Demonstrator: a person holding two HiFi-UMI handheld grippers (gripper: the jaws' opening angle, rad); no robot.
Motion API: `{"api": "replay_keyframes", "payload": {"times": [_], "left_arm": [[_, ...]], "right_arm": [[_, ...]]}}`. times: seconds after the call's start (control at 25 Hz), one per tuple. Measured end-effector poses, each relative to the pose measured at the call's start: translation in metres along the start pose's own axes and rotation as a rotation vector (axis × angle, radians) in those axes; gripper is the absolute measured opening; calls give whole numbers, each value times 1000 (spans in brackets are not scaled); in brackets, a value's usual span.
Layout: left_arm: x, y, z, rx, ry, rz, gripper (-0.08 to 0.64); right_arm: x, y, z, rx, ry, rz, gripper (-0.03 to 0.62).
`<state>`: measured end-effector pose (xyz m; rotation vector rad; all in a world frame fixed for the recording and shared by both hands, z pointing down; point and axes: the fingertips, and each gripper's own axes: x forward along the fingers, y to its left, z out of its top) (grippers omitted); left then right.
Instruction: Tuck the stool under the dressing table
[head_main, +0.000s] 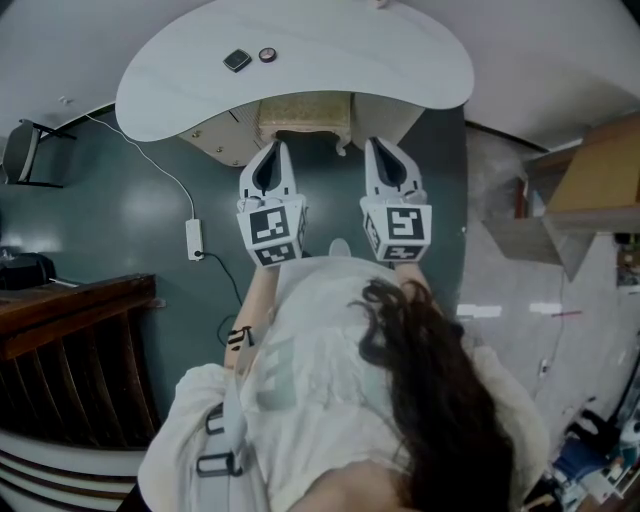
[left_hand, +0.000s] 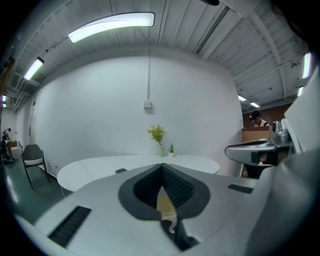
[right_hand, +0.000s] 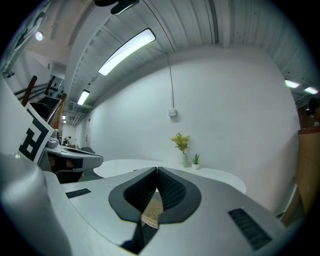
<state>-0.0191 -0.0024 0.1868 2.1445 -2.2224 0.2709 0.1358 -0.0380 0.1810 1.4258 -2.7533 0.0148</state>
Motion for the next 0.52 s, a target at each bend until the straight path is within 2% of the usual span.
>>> {"api": "replay_keyframes", "payload": {"times": [0.28, 0.52], "left_arm": [[3, -2, -3, -20, 18, 10, 5], [10, -12, -8, -12, 22, -12, 5]], "right_arm": [[-4, -9, -9, 0, 32, -9, 6], [-3, -21, -19, -20, 39, -22, 6]]}}
